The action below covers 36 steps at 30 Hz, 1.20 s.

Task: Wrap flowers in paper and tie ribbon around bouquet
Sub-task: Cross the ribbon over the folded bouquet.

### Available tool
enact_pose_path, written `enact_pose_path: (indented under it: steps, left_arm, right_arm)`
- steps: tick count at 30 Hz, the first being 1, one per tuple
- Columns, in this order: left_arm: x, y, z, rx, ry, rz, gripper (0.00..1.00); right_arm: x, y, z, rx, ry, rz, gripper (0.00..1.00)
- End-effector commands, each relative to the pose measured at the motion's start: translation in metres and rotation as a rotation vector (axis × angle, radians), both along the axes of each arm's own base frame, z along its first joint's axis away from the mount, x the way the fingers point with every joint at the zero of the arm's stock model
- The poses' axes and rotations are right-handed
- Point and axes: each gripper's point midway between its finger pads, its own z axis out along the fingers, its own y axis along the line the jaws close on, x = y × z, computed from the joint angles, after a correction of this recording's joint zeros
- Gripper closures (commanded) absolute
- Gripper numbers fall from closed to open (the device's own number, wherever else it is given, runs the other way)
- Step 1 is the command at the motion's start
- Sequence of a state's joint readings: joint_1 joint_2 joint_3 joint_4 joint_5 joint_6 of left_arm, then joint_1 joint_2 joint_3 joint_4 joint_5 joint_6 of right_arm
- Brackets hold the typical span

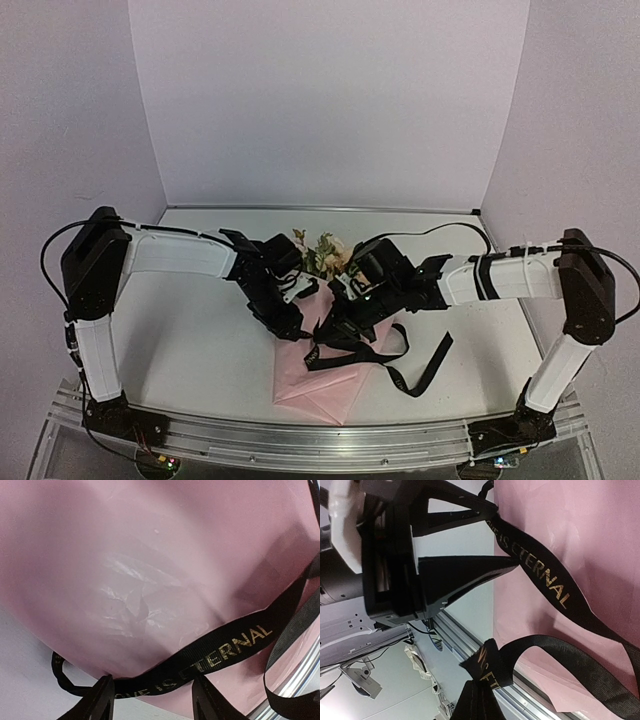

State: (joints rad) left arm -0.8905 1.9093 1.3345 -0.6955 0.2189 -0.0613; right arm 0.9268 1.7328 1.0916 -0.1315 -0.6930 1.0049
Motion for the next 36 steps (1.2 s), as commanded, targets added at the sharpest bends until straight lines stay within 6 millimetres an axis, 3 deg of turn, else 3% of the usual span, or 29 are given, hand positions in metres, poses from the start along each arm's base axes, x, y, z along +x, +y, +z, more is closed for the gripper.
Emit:
enact_pose_path:
  steps: [1,5,11,17,24,32,36]
  left_arm:
    - [0.008,-0.009,0.011,0.003,-0.043,-0.018,0.56]
    - [0.015,-0.011,0.019,-0.007,-0.075,-0.002,0.79]
    - [0.02,-0.013,0.033,-0.08,-0.089,0.036,0.97]
    - [0.025,-0.01,0.056,-0.183,-0.089,0.064,1.0]
    - [0.016,-0.013,0.07,-0.272,-0.065,0.043,1.0]
    - [-0.002,-0.011,0.072,-0.317,0.003,0.003,1.0]
    - [-0.009,-0.014,0.073,-0.354,0.057,-0.021,1.0]
  right_arm:
    - [0.002,0.006,-0.005,0.009,0.001,-0.015,1.0]
    - [0.002,0.006,-0.013,-0.001,0.011,-0.02,1.0]
    - [0.008,0.012,-0.026,-0.013,0.024,-0.032,1.0]
    - [0.024,0.02,-0.043,-0.054,0.016,-0.084,1.0]
    - [0.054,0.026,-0.048,-0.105,-0.054,-0.185,1.0]
    - [0.088,-0.005,-0.042,-0.252,-0.234,-0.339,1.0]
    - [0.097,-0.008,-0.037,-0.275,-0.298,-0.358,0.98]
